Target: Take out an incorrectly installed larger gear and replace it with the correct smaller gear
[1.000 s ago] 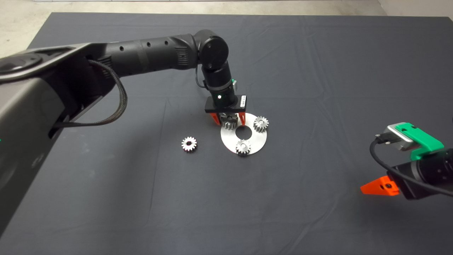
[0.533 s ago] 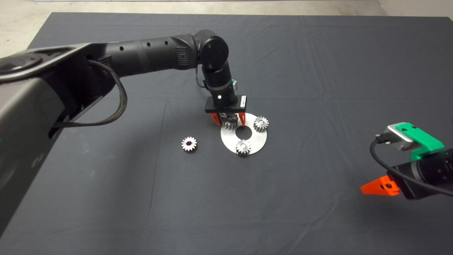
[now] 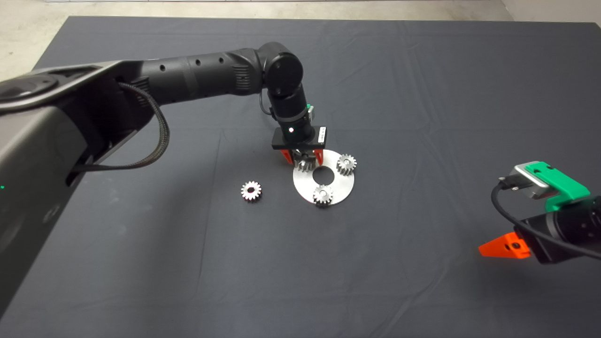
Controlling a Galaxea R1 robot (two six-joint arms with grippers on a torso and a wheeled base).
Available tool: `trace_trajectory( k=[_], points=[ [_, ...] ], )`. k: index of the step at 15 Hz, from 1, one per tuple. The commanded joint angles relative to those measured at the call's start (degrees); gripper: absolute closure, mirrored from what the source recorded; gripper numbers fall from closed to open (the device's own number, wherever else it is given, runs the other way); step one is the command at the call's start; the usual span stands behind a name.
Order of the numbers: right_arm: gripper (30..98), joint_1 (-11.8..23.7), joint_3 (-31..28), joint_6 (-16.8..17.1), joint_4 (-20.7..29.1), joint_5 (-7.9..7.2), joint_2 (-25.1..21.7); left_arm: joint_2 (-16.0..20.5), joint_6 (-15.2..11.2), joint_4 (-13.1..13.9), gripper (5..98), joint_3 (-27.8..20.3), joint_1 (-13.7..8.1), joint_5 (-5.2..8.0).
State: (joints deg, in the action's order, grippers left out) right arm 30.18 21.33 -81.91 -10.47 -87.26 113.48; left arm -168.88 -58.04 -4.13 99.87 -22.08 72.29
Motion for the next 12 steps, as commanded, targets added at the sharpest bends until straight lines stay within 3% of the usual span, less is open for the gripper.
trace_trajectory(
  k=[1, 8, 12],
  points=[
    [30.7, 1.0, -0.1, 0.1, 1.8, -0.02, -0.1, -0.3, 0.1, -0.3, 48.2, -0.5, -1.0, -0.66],
    [30.7, 1.0, 0.0, 0.1, 1.8, 0.07, -0.1, -0.3, 0.2, -0.3, 52.3, -0.3, -1.0, -0.40],
    [30.7, 1.0, 0.0, 0.1, 1.8, 0.07, 0.0, -0.3, 0.3, -0.2, 54.3, -0.3, -1.1, 0.57]
  ],
)
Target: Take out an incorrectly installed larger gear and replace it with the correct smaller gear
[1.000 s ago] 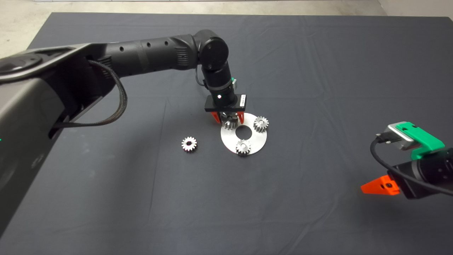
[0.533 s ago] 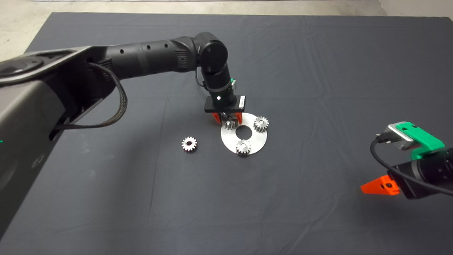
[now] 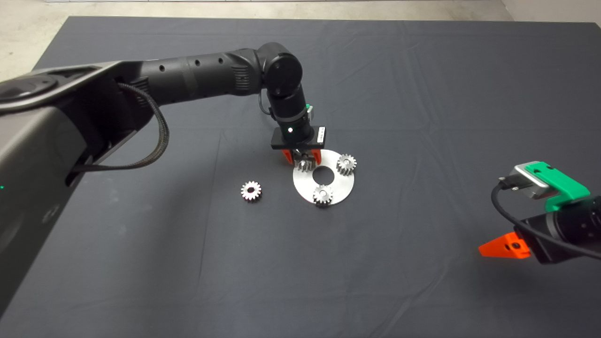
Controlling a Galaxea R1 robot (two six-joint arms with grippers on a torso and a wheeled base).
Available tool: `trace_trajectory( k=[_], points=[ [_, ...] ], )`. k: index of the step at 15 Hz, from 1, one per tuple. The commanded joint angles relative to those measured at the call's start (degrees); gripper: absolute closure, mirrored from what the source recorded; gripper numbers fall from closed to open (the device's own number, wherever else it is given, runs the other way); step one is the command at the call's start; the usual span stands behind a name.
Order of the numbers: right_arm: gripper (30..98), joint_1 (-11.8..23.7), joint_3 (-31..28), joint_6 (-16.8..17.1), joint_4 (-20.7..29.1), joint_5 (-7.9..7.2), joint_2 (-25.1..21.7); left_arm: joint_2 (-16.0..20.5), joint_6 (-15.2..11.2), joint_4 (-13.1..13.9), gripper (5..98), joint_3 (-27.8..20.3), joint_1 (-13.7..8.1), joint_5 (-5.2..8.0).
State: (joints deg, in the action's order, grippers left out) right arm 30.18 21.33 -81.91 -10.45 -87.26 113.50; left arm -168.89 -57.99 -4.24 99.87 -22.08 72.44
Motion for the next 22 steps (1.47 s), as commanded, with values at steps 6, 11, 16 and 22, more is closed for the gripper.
trace_trajectory(
  k=[6, 11, 16, 22],
  points=[
    [30.7, 1.0, -0.1, 0.1, 1.7, 0.07, -0.1, -0.3, 0.3, 0.2, 58.1, -0.6, -1.6, 1.58],
    [30.7, 0.9, 0.0, 0.1, 1.7, 0.34, 0.0, -0.3, 0.3, 2.9, 58.2, -0.7, -6.3, 6.49],
    [30.7, 0.9, 0.0, 0.1, 1.7, 0.14, -0.1, -0.3, 0.5, 6.4, 58.3, -0.8, -9.1, 7.02],
    [30.7, 0.9, -0.1, 0.2, 1.7, -0.02, -0.8, 1.6, 0.4, 6.7, 58.5, -1.0, -10.2, 13.42]
  ],
)
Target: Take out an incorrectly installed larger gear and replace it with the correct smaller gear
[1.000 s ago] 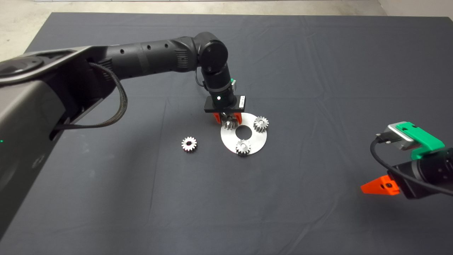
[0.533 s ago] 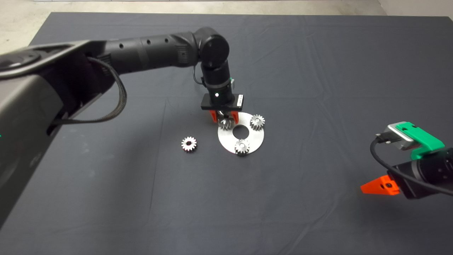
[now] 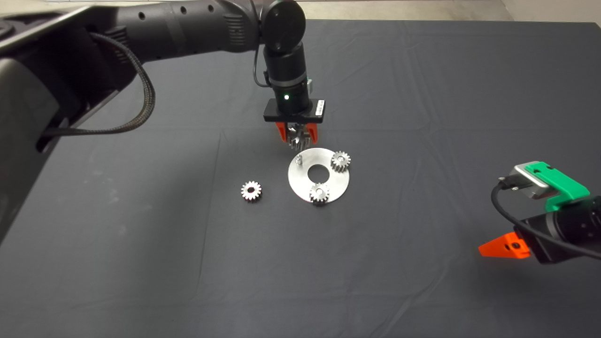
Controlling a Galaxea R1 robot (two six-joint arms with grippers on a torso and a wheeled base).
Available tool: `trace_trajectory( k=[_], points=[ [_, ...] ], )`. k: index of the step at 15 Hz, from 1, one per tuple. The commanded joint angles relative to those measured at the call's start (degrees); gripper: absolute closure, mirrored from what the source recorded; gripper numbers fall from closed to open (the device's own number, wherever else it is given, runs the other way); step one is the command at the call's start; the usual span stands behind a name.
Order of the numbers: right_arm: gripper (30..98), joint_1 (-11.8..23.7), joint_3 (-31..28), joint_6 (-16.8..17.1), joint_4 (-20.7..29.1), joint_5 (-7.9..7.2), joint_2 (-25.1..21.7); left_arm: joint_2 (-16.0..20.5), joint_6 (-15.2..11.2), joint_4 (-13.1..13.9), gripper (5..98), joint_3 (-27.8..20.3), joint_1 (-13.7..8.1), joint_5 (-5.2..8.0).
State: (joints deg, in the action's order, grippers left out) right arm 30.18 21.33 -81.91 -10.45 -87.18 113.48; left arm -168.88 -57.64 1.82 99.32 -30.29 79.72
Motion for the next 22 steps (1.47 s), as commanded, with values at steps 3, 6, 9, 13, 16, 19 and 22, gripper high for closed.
trace_trajectory(
  k=[3, 6, 9, 13, 16, 19, 22],
  points=[
    [30.7, 0.9, -0.2, 0.3, 1.7, 0.00, -2.2, 8.1, 0.1, 0.4, 58.6, -2.7, -2.0, 6.49],
    [30.7, 0.8, -0.2, 0.3, 1.7, 0.08, -2.0, 11.9, 0.0, -1.1, 58.8, -5.2, -1.4, 6.59],
    [30.7, 0.7, -0.2, 0.3, 1.6, 0.00, -2.1, 16.9, -0.3, -3.8, 58.9, -6.9, 2.8, 6.50],
    [30.7, 0.5, -0.3, 0.3, 1.6, 0.35, -2.1, 17.3, -0.4, -6.5, 58.9, -9.0, 5.9, 6.33],
    [30.7, 0.3, -0.3, 0.3, 1.6, 0.30, -2.0, 17.0, -0.5, -6.4, 59.0, -9.5, 6.1, 6.24],
    [30.7, 0.2, -0.3, 0.3, 1.6, 0.35, -1.8, 16.0, -0.5, -6.4, 59.0, -9.2, 5.9, 6.09],
    [30.7, 0.0, -0.3, 0.3, 1.5, 0.35, -1.8, 13.2, -0.1, -6.4, 58.0, -7.5, 5.6, 6.06]
  ],
)
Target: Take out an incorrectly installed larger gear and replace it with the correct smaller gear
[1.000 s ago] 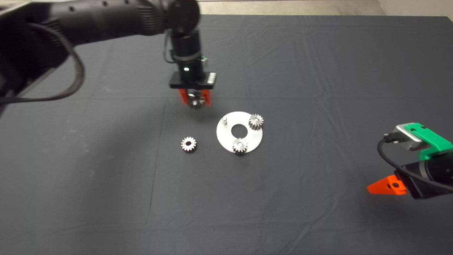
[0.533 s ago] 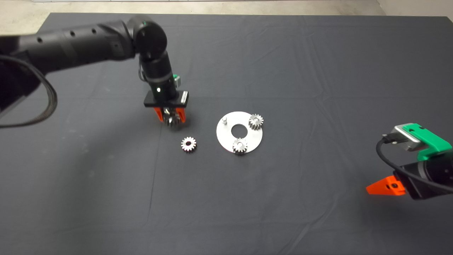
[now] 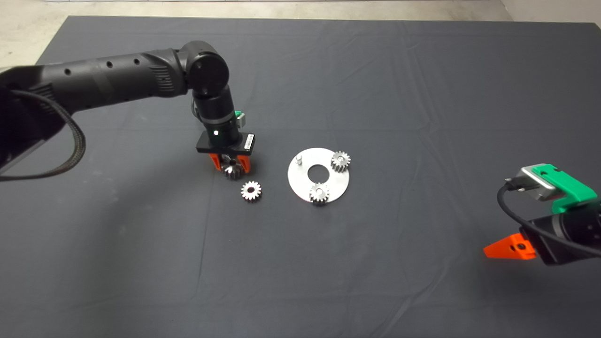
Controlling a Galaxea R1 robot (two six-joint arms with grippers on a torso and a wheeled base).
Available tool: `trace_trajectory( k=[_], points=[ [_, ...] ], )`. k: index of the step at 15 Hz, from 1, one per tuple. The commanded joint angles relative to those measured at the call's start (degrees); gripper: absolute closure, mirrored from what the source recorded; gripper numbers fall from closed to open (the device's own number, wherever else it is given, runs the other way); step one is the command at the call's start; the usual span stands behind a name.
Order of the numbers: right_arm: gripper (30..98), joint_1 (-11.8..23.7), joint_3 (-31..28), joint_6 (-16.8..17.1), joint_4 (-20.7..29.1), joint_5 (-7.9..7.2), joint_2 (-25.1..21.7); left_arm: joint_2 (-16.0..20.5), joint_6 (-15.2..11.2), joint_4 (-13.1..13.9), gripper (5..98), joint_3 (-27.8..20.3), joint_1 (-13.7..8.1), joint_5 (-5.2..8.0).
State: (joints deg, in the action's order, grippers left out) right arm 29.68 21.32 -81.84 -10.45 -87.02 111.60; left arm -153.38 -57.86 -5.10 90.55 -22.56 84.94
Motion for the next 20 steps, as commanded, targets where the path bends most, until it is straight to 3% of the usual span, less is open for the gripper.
trace_trajectory(
  k=[1, 9, 12, 16, 20],
  points=[
    [30.7, 0.5, -0.2, 0.2, 1.6, 0.18, 0.0, -2.9, 0.3, 0.5, 56.9, 2.2, -2.2, 0.84],
    [30.7, -0.9, -0.2, 0.2, 1.5, 0.27, 0.2, -4.3, 0.4, 0.5, 49.0, 2.3, -2.5, 0.66],
    [30.7, -2.3, -0.2, 0.2, 1.4, 0.27, 0.2, -5.1, 0.8, 0.5, 42.5, 3.7, -5.0, 0.72],
    [30.7, -2.6, -0.2, 0.2, 1.4, 0.27, 0.3, -5.4, 1.1, 1.1, 40.1, 4.0, -6.2, 1.10],
    [30.7, -2.6, -0.2, 0.2, 1.5, 0.36, 0.3, -5.4, 1.1, 4.8, 35.5, 1.7, -6.6, 1.08]
  ],
)
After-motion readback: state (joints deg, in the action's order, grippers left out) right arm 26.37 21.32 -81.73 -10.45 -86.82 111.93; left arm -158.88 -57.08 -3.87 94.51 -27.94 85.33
